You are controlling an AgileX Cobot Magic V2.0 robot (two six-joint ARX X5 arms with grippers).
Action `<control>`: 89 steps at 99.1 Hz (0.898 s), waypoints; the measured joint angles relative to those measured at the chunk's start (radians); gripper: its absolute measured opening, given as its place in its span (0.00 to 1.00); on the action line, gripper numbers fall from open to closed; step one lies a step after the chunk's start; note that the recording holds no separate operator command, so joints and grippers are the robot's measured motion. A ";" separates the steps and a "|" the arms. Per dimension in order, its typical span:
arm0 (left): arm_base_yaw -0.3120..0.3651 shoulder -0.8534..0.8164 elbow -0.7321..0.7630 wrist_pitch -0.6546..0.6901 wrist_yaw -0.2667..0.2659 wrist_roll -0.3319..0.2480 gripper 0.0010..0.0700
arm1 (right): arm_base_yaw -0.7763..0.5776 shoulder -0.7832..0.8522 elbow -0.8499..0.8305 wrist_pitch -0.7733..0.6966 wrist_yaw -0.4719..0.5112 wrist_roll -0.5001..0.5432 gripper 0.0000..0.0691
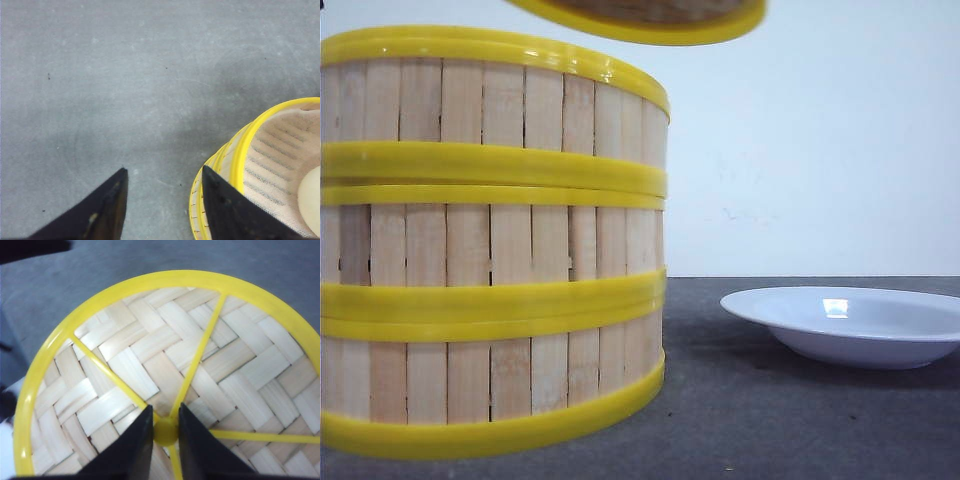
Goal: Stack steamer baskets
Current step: 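Carry the woven lid over the stack and lower it onto the top basket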
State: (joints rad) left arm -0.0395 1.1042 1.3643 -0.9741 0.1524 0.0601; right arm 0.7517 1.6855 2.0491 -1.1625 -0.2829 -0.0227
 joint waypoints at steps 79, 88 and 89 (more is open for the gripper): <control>0.000 0.010 0.000 0.001 0.000 0.000 0.39 | 0.125 0.171 0.003 0.044 0.078 -0.023 0.08; 0.000 0.010 0.000 0.000 0.000 0.000 0.39 | 0.128 0.179 0.003 0.046 0.078 -0.024 0.08; 0.000 0.010 0.000 0.000 0.000 0.000 0.39 | 0.129 0.180 0.003 0.046 0.077 -0.024 0.08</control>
State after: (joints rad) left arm -0.0395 1.1145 1.3643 -0.9737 0.1524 0.0601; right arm 0.8803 1.8652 2.0525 -1.1164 -0.2054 -0.0467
